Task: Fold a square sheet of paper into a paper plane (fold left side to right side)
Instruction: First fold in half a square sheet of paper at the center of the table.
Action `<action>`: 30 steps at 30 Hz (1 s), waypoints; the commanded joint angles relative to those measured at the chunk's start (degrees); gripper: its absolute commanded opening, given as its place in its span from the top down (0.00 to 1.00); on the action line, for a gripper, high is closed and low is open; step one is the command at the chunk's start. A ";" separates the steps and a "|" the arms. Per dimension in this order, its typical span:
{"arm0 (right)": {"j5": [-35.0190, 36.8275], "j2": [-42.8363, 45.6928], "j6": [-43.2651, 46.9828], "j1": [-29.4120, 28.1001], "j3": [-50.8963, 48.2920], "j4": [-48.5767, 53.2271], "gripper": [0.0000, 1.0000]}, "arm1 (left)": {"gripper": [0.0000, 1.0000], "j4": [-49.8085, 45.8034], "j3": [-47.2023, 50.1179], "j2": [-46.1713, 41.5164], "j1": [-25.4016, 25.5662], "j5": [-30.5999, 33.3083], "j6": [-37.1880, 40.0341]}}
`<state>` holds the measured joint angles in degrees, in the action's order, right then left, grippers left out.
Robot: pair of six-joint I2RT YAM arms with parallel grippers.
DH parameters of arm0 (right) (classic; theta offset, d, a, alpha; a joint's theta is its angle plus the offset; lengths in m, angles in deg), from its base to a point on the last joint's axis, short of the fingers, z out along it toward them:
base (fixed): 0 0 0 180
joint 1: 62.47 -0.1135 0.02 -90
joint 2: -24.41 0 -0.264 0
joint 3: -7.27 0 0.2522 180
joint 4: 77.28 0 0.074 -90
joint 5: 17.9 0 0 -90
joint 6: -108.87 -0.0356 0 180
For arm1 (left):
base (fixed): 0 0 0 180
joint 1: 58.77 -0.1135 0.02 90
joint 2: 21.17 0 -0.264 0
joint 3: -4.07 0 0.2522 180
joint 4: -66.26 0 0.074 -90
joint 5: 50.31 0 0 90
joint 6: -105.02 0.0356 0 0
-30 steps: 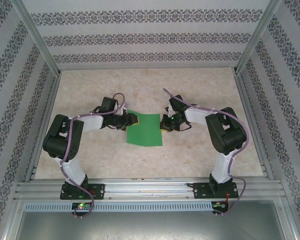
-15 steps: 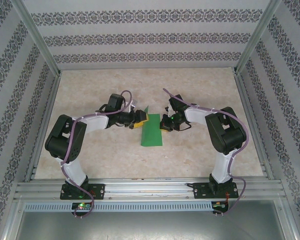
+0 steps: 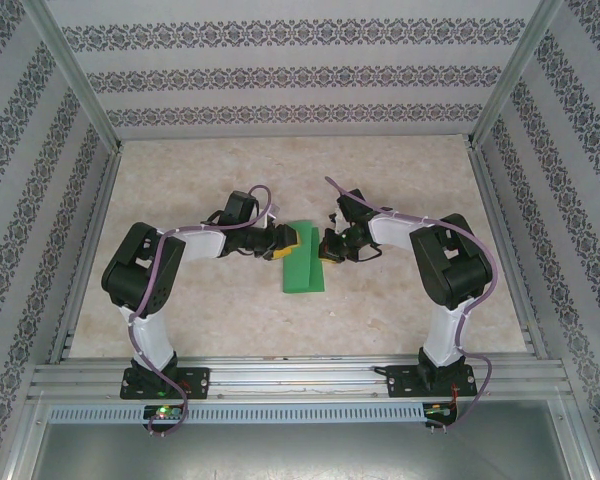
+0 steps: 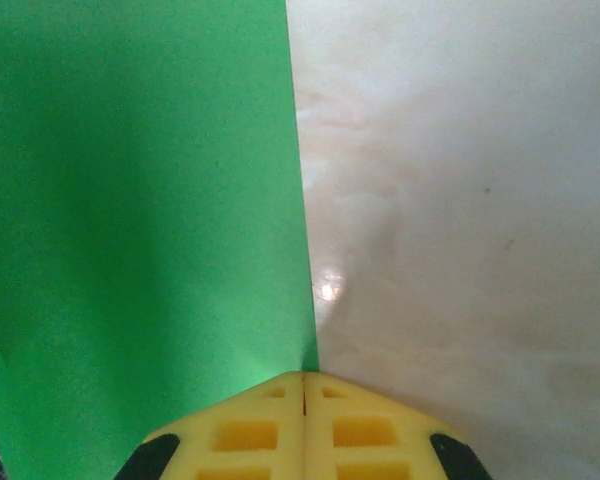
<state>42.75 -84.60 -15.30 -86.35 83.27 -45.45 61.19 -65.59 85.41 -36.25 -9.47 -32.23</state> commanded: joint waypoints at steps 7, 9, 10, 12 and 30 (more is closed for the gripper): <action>2.01 -0.31 0.86 -0.82 -0.10 1.07 1.00 | 0.69 0.78 -0.89 1.53 0.64 1.87 0.54; 2.01 0.02 0.84 -0.82 -0.08 1.00 1.00 | 0.75 -0.55 -1.11 1.47 0.72 2.23 1.20; 2.01 0.24 0.86 -0.82 -0.07 0.86 1.00 | 0.77 -0.91 -1.06 1.52 0.70 2.34 1.44; 2.18 0.71 0.86 -0.90 -0.02 0.75 1.00 | 0.83 -1.64 -1.10 1.44 0.69 2.82 1.79; 1.78 10.68 1.76 2.87 -4.60 -3.55 0.76 | 0.94 -4.02 -1.48 1.08 0.90 3.54 3.14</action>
<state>45.90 -76.84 -13.99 -85.02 80.73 -46.89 58.94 -65.87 86.04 -36.23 -6.50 -30.41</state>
